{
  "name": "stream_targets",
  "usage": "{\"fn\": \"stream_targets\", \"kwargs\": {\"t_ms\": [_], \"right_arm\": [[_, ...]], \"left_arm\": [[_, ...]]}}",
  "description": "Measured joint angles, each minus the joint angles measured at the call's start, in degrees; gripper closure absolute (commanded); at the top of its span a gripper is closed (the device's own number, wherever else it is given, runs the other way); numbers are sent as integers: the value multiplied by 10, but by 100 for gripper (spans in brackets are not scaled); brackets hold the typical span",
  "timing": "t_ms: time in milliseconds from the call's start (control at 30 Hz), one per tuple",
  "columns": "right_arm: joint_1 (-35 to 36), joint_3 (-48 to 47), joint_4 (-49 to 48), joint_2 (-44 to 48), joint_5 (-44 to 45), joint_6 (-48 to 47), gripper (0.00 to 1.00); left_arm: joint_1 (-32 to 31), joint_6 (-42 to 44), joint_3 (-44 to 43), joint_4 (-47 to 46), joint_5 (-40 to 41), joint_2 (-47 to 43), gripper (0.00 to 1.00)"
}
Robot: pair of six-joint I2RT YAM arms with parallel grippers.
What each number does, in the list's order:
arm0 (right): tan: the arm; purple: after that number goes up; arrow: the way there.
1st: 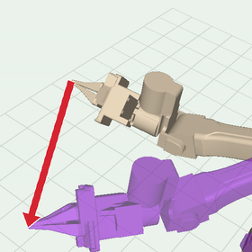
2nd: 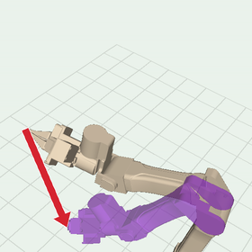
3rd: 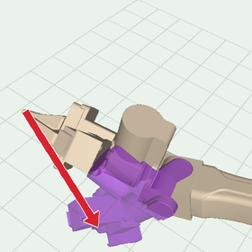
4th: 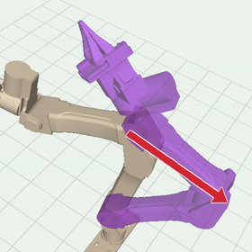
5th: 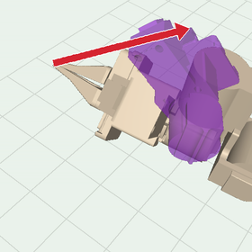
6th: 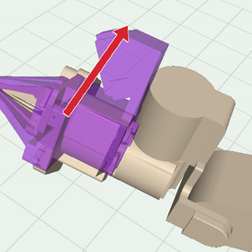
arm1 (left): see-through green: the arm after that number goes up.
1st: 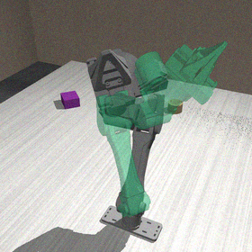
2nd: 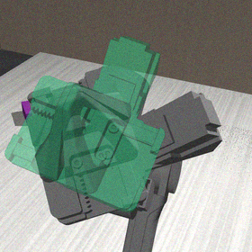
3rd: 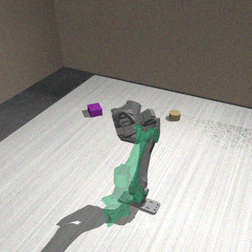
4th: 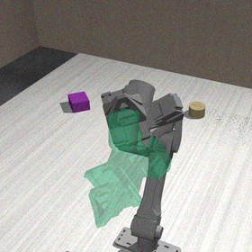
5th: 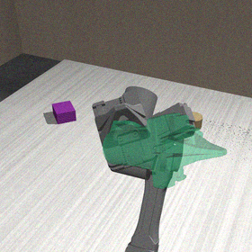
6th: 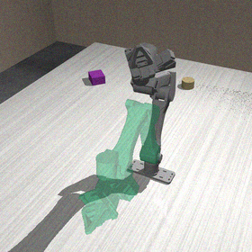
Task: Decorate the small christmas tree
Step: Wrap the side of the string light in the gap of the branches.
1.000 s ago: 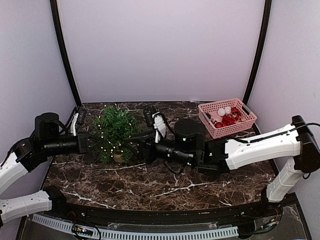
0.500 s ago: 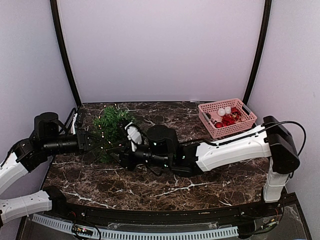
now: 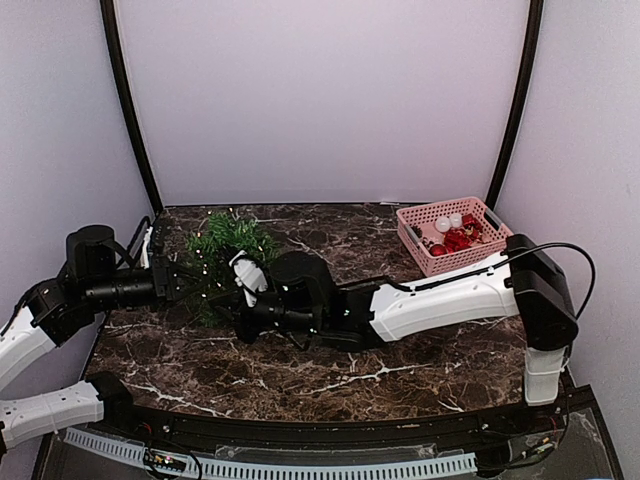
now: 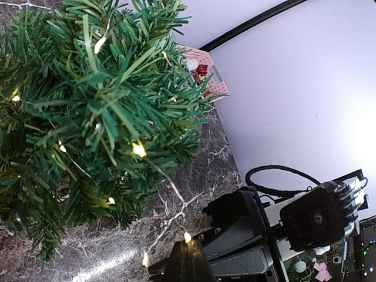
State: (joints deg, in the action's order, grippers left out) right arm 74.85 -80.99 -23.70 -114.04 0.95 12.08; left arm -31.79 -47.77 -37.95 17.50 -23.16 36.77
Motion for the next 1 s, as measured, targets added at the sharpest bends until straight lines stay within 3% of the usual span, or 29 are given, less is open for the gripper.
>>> {"fn": "stream_targets", "kwargs": {"t_ms": [67,167,233,533,767,1000], "right_arm": [[0,-1,2,-1,-1,-1,100],[0,-1,2,-1,1,3,100],[0,0,3,1,3,5,100],[0,16,81,51,14,24,100],[-3,24,140,75,34,39,100],[-10,28,172,76,38,57,100]], "left_arm": [[0,-2,3,-2,0,-3,98],[0,1,3,-2,3,-4,70],[0,9,-3,12,15,-4,56],[1,119,-162,153,137,32,38],[8,188,-204,192,199,92,32],[24,211,-192,182,197,124,54]]}}
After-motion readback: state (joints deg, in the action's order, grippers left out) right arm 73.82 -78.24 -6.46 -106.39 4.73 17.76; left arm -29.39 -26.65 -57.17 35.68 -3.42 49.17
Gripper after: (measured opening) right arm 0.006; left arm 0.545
